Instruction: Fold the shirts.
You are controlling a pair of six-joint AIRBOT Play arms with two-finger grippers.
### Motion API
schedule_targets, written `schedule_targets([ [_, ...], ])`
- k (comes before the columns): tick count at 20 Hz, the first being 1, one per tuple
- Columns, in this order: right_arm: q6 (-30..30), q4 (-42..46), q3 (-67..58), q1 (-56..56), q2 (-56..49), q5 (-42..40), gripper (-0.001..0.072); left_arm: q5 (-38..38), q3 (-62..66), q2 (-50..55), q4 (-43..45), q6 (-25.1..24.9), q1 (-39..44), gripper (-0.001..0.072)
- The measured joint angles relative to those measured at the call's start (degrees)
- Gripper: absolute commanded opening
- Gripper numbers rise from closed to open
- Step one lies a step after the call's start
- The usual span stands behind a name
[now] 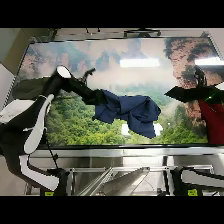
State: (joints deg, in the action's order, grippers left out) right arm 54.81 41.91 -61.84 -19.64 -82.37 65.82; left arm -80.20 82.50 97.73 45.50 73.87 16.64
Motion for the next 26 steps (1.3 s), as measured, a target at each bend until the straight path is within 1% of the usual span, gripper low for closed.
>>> schedule_targets([
  [1,0.00,0.31,0.07,-0.09,-1.57,0.31,0.0369,3.39,-3.98,-0.79,-1.31,-0.72,2.89,0.0701],
  [2,0.00,0.35,0.11,0.04,-3.10,0.42,0.0374,6.69,-7.06,-1.31,-2.56,-1.22,5.60,0.0701],
  [3,0.00,0.66,0.15,0.42,-4.81,0.59,0.0404,10.16,-9.70,-1.53,-3.72,-1.62,8.37,0.0701],
  [4,-0.02,0.72,0.15,1.01,-6.54,0.66,0.0457,13.27,-11.41,-1.42,-4.63,-1.92,10.75,0.0700],
  [7,-0.42,0.66,0.15,3.06,-10.86,0.70,0.0462,19.65,-12.13,1.03,-6.75,-2.36,16.68,0.0693],
  [9,-0.46,0.52,0.15,4.44,-13.07,0.59,0.0455,21.11,-9.75,3.89,-7.48,-2.29,19.19,0.0691],
  [10,-0.50,-0.22,0.11,5.07,-13.79,0.79,0.0348,21.09,-8.26,5.51,-7.56,-1.86,20.04,0.0598],
  [11,-0.74,-0.33,0.07,5.62,-14.29,0.76,0.0200,20.72,-6.49,7.21,-7.98,-1.31,20.70,0.0364],
  [12,-1.27,-0.22,0.11,6.12,-14.78,0.98,0.0189,20.41,-4.74,8.72,-7.93,-1.11,21.16,0.0201],
  [13,-2.05,-0.57,0.11,6.45,-14.99,1.64,0.0066,19.54,-2.95,10.19,-7.82,-0.76,21.49,0.0083],
  [14,-2.91,-2.03,0.09,6.67,-15.10,2.62,0.0016,18.73,-1.33,11.17,-7.96,-0.35,21.70,0.0002],
  [17,-4.63,-5.27,-0.63,6.99,-14.14,5.33,0.0016,16.09,3.02,12.72,-8.02,-0.09,21.86,0.0000],
  [20,-4.92,-6.88,-3.72,6.12,-10.36,7.87,0.0015,12.44,6.38,11.41,-7.80,0.09,20.59,-0.0001],
  [23,-2.14,-7.74,-8.81,3.02,-4.00,9.99,0.0016,7.30,9.14,6.27,-7.58,0.66,16.83,0.0000],
  [26,2.32,-8.09,-13.84,-2.27,3.91,10.91,0.0016,1.14,13.53,-1.73,-7.45,1.88,10.51,0.0000],
])
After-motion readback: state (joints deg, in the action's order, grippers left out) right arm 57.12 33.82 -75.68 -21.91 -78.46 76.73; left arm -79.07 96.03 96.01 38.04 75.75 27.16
